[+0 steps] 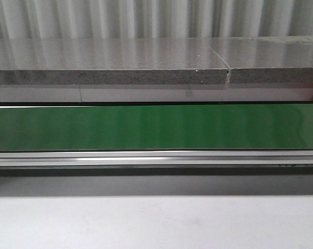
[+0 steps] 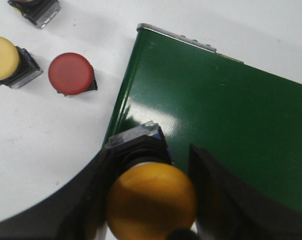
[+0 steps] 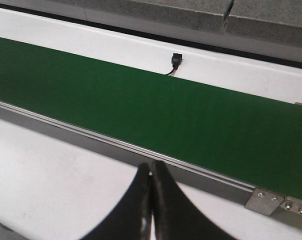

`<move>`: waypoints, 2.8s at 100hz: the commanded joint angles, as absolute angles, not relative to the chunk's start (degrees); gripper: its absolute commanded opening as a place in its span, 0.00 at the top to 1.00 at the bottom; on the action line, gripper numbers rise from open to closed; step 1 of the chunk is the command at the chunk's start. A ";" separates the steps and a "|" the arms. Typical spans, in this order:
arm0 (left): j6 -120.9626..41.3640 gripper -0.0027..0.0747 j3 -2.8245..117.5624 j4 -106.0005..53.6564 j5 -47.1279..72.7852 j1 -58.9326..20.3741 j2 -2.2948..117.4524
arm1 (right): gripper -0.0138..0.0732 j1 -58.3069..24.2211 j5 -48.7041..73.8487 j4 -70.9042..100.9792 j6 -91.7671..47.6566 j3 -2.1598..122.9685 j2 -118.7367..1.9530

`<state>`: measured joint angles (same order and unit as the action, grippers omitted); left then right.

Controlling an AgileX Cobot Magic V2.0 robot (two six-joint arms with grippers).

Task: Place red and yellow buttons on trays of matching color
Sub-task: 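Set the yellow button on the belt's near end, open left gripper, then grasp a red mushroom button from the pile with the left gripper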

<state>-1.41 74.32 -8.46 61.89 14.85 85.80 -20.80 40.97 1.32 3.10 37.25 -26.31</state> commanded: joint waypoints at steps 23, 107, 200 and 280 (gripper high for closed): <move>-2.38 0.72 76.36 -9.13 60.47 12.86 88.56 | 0.96 -20.82 37.22 1.57 2.35 38.71 -26.49; -2.93 0.30 79.20 -9.13 61.36 12.86 92.26 | 0.96 -20.82 37.22 1.57 2.35 38.71 -26.49; 4.83 0.30 100.39 -8.33 63.04 26.77 109.54 | 0.96 -20.82 37.22 1.57 2.35 38.71 -26.49; 4.19 0.41 108.31 -8.31 59.07 26.24 122.52 | 0.96 -20.82 37.27 1.57 2.35 38.71 -26.49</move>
<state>4.40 106.47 -7.44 60.85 26.54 126.02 -20.80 40.97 1.32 3.10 37.25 -26.31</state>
